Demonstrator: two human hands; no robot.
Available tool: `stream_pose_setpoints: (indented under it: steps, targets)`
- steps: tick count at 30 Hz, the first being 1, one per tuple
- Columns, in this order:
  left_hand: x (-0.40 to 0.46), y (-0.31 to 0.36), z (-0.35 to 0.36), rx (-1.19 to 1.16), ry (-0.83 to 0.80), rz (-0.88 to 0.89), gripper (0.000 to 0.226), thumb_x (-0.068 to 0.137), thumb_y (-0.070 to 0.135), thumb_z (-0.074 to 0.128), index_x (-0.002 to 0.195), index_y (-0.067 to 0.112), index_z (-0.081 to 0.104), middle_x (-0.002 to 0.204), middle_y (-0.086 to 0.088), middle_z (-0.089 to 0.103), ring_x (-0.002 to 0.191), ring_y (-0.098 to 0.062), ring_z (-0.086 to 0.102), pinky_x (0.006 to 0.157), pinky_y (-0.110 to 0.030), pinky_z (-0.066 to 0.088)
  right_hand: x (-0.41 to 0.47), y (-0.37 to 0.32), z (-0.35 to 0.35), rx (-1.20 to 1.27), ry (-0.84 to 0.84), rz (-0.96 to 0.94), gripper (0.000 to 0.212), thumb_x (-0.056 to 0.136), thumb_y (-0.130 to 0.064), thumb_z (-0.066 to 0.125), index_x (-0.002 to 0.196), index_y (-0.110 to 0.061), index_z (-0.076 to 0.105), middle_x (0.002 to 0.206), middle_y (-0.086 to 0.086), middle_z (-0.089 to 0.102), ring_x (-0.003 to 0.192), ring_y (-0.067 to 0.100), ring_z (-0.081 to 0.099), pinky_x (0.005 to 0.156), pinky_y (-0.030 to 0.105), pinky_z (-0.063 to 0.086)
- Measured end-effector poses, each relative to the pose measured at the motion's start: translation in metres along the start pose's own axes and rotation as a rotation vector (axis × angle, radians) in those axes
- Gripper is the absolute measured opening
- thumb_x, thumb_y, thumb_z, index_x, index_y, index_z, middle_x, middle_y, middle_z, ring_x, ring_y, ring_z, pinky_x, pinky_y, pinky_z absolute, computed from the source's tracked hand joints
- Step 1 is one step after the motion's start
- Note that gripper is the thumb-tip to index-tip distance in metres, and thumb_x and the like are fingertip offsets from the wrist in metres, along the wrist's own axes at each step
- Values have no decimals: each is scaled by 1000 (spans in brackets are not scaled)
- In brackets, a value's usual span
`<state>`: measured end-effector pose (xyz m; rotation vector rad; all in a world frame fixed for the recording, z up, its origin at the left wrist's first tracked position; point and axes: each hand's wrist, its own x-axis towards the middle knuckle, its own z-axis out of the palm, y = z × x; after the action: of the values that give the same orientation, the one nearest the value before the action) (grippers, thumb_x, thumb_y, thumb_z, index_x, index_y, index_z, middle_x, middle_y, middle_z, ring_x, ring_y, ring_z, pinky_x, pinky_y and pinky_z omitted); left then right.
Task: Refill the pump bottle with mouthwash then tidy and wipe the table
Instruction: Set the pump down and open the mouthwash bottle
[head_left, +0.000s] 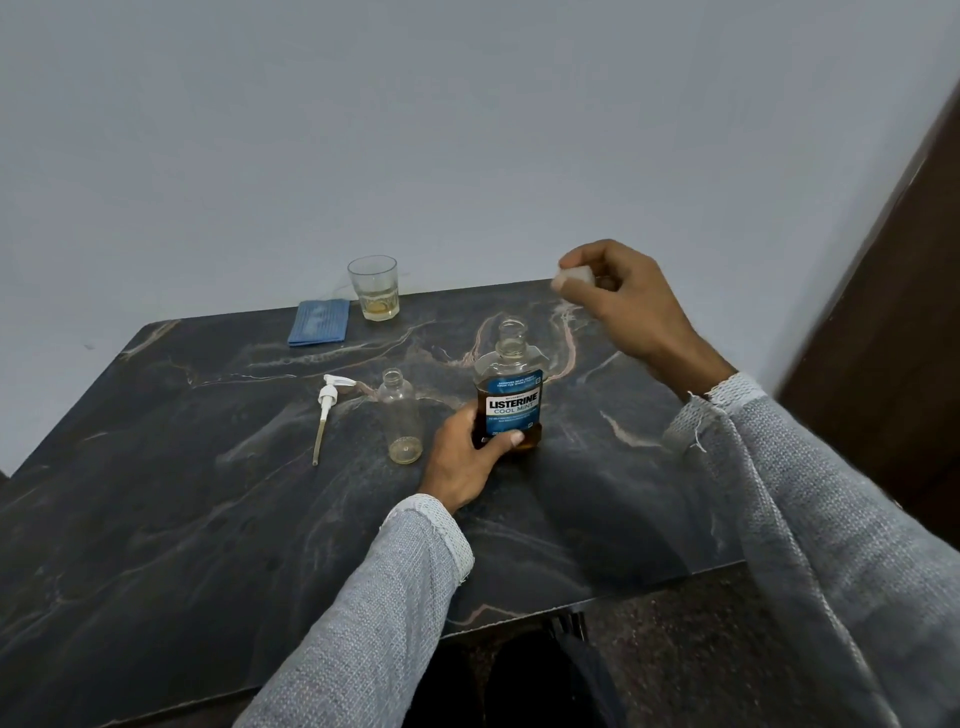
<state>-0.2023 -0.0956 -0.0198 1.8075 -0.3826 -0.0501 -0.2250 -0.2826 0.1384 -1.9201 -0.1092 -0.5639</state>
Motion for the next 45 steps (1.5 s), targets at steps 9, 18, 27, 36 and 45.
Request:
stream_pose_setpoints:
  steps: [9,18,27,36,45]
  targets:
    - [1,-2,0,-33,3,-5,43,80,22,78,117,33,58,120,5,69,112,-9,64,102,-41,49,-15,73,-22,12,286,52,26,84,-15,72,106,-12,59,99,-5,61,86,3,57,69,10,49]
    - [1,-2,0,-16,8,-21,45,81,22,77,120,32,57,120,8,68,112,-8,63,102,-39,49,-39,138,-19,-105,291,174,24,76,-15,80,89,-14,60,97,5,69,87,15,61,80,25,50]
    - [0,-1,0,-3,7,-26,44,81,24,77,119,33,56,120,10,66,113,-7,62,102,-38,49,-52,156,-9,-179,241,225,32,79,-14,76,103,-17,55,91,-3,60,72,10,58,53,19,49]
    - [-1,2,1,-10,7,-21,46,82,21,76,122,28,56,120,8,66,112,-8,62,102,-36,49,-56,158,-9,-292,223,206,36,79,-15,74,109,-18,53,100,2,61,80,14,63,59,12,49]
    - [-6,5,-4,-17,17,-43,53,78,25,80,123,28,53,126,4,64,114,-10,61,103,-38,48,-80,139,1,-415,289,86,51,79,-36,72,122,-20,49,128,0,45,115,12,39,94,26,31]
